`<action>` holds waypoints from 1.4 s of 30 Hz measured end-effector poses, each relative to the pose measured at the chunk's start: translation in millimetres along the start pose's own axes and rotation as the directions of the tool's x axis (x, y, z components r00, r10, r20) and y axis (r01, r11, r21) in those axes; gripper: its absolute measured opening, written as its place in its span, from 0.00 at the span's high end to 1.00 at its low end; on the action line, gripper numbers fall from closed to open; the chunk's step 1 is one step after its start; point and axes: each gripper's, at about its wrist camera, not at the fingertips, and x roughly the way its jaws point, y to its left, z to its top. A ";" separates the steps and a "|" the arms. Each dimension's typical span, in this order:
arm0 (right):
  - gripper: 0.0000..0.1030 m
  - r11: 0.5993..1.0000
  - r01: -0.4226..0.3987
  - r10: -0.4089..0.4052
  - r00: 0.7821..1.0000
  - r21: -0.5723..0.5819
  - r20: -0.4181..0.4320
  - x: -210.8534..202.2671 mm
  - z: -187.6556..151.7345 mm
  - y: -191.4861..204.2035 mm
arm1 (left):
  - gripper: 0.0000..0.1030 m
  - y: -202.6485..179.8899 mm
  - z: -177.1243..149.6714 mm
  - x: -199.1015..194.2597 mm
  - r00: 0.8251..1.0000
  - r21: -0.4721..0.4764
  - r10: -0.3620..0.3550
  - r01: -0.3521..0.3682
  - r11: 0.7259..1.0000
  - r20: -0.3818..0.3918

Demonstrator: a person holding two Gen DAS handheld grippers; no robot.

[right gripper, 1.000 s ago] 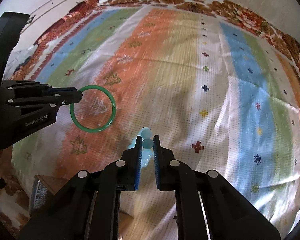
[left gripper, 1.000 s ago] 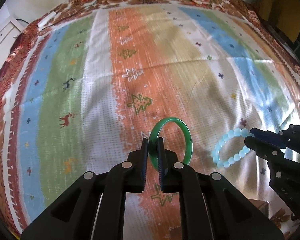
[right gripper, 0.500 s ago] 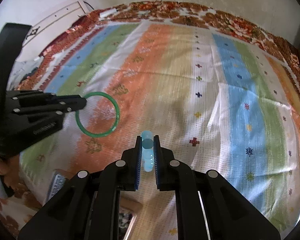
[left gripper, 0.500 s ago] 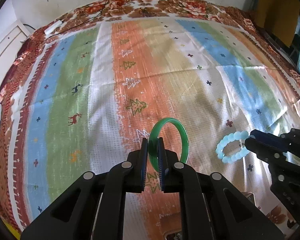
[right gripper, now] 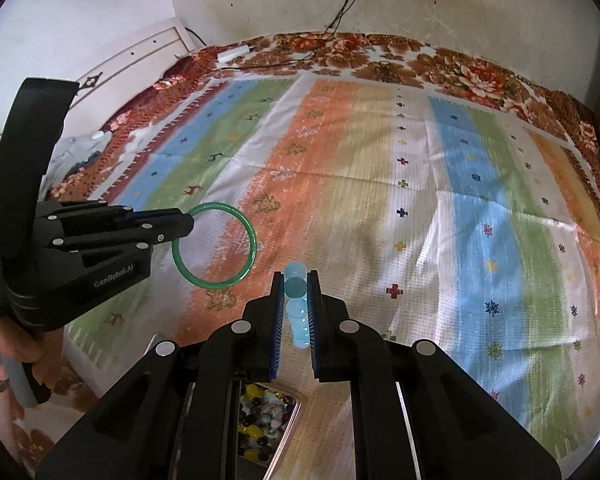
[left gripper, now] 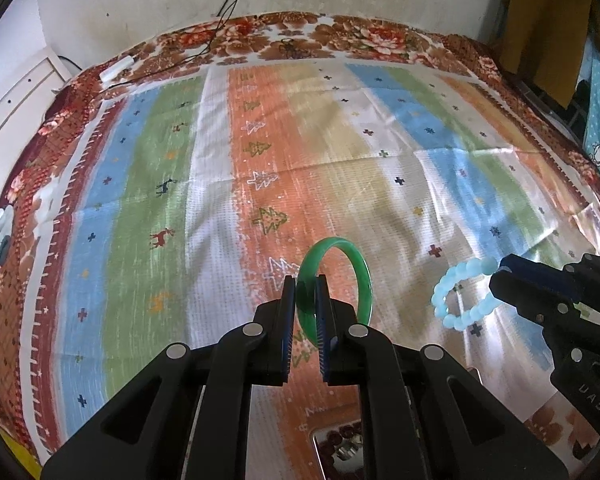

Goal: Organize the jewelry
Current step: 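Carry the jade bangle and light-blue bracelet in both tools over the silver tin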

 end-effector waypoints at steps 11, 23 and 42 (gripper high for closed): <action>0.88 0.999 -0.009 0.011 0.999 -0.042 0.035 -20.4 -4.0 12.8 | 0.91 -0.7 -14.5 -19.0 0.999 -0.010 -0.017 0.018 1.000 0.032; 0.88 0.997 -0.032 0.035 0.998 -0.065 0.045 -37.0 -19.2 25.3 | 0.91 -2.7 -34.9 -39.9 0.997 -0.022 -0.039 0.041 0.999 0.068; 0.88 0.996 -0.045 0.046 0.999 -0.072 0.022 -48.7 -54.2 38.7 | 0.91 -8.8 -81.7 -62.1 0.994 -0.026 -0.076 0.079 0.997 0.080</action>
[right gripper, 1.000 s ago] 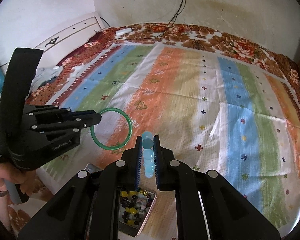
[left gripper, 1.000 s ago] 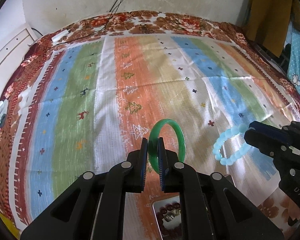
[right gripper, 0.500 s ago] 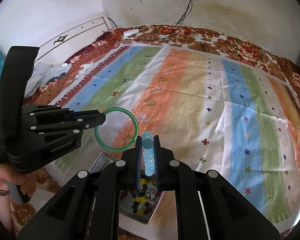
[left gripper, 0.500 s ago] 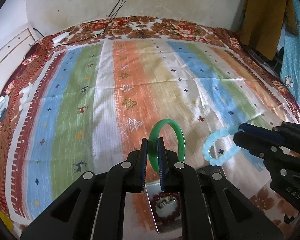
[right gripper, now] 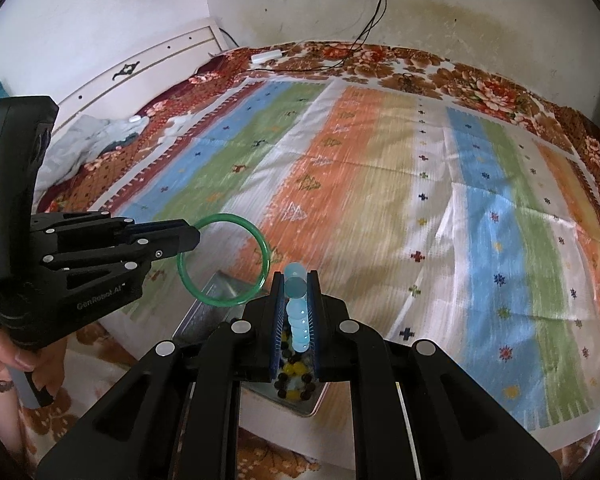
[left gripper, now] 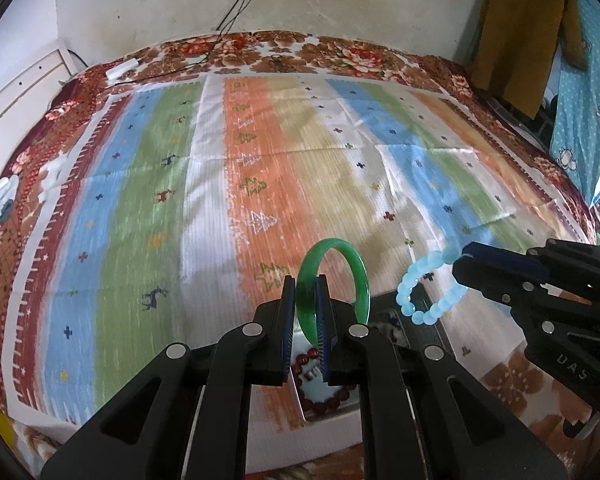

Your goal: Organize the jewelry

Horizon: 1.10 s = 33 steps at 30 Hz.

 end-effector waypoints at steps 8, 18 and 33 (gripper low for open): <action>0.88 1.000 -0.012 0.012 1.000 -0.006 -0.020 -0.4 -12.1 5.4 | 0.91 -5.2 -19.5 -3.2 1.000 0.009 -0.003 0.003 1.000 -0.016; 0.71 1.000 -0.002 0.001 0.999 -0.006 -0.038 1.5 -25.7 2.6 | 0.79 -9.1 -32.2 0.2 0.999 0.004 0.008 -0.008 1.000 -0.043; 0.46 1.000 0.024 -0.024 1.000 -0.003 0.020 -16.6 -48.4 -9.2 | 0.44 -11.0 -51.4 -15.9 1.000 -0.001 0.018 -0.018 1.000 -0.010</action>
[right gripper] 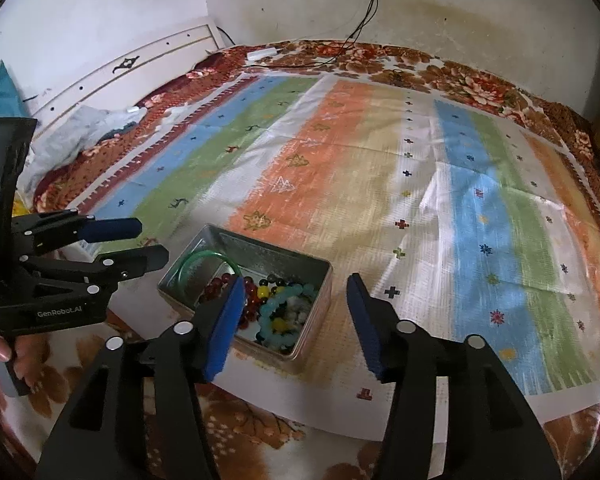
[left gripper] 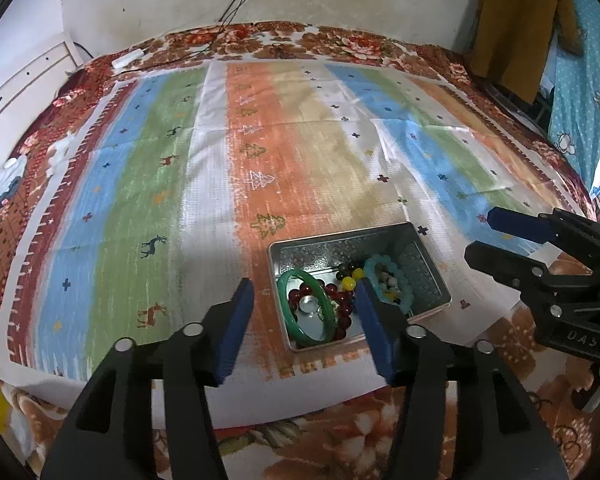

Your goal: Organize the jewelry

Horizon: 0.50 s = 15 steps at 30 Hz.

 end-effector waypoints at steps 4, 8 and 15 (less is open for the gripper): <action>0.41 1.000 0.004 -0.004 1.000 -0.004 0.022 -7.9 -7.6 -1.4 | 0.34 -2.5 -4.7 -4.1 1.000 0.006 -0.006 0.006 1.000 0.010; 0.34 1.000 0.004 -0.004 0.999 0.003 0.034 -13.9 -17.3 -5.9 | 0.20 -5.9 -10.6 -9.3 1.000 0.009 -0.010 0.010 1.000 0.028; 0.24 1.000 0.004 -0.004 1.000 0.005 0.028 -18.5 -31.0 -10.1 | 0.08 -15.6 -20.0 -12.7 0.999 0.045 0.011 -0.013 0.999 0.045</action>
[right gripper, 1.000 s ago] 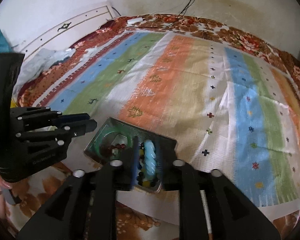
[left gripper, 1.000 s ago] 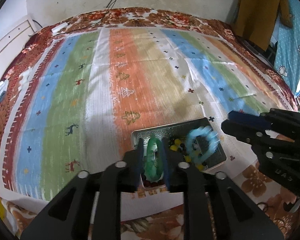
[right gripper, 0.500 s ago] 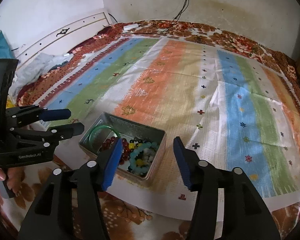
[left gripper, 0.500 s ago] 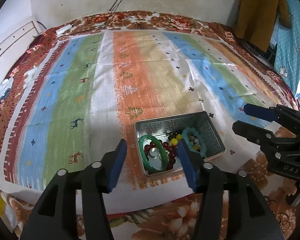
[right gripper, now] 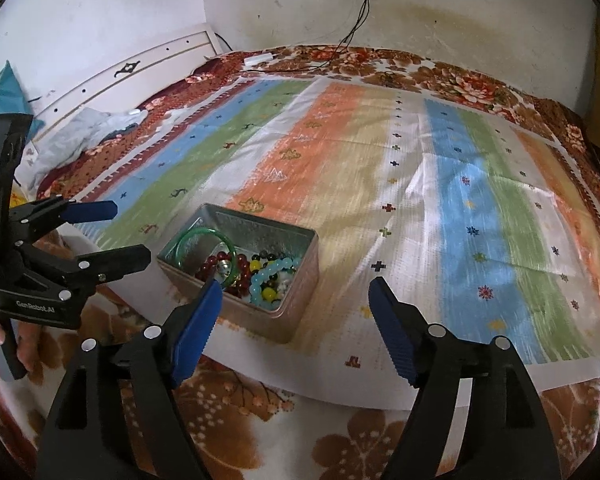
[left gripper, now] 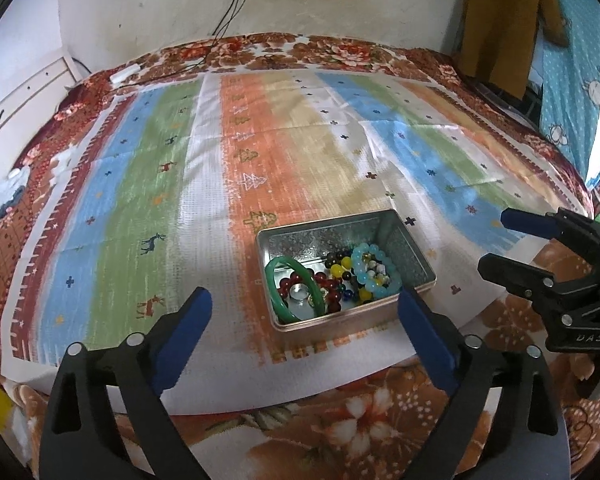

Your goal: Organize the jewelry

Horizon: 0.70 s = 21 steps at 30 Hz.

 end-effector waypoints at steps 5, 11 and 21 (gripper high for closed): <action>0.16 1.000 0.001 -0.001 0.999 -0.001 0.034 -9.1 -7.0 1.9 | 0.07 -3.8 -6.0 -3.7 0.999 0.005 0.033 -0.033 0.999 0.024; 0.11 1.000 -0.004 0.003 0.998 0.003 0.071 -19.1 -17.3 2.7 | 0.06 -6.3 -15.2 -12.6 0.997 0.008 0.040 -0.041 0.999 0.067; 0.10 1.000 0.003 -0.006 0.993 0.027 0.118 -29.5 -29.7 3.8 | 0.06 -22.2 -22.8 -24.8 0.985 0.048 0.093 -0.101 0.994 0.147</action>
